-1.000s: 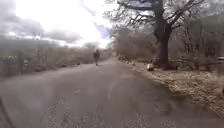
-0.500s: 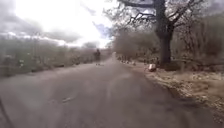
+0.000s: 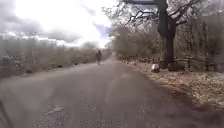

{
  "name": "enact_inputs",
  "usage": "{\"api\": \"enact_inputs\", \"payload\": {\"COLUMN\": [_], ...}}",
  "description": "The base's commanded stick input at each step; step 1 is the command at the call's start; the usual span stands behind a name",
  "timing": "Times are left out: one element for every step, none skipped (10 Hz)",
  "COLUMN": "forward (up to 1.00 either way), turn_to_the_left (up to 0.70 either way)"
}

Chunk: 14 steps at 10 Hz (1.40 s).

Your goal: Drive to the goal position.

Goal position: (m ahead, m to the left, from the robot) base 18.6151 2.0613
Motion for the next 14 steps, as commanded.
{"api": "enact_inputs", "payload": {"forward": [0.7,0.7,0.7,0.7,0.7,0.7,0.7,0.7,0.7,0.7,0.7,0.7,0.7,0.7], "turn_to_the_left": [0.02,0.02,0.02,0.02,0.02,0.02,0.02,0.02,0.02,0.02,0.03,0.02,0.03,0.03]}}
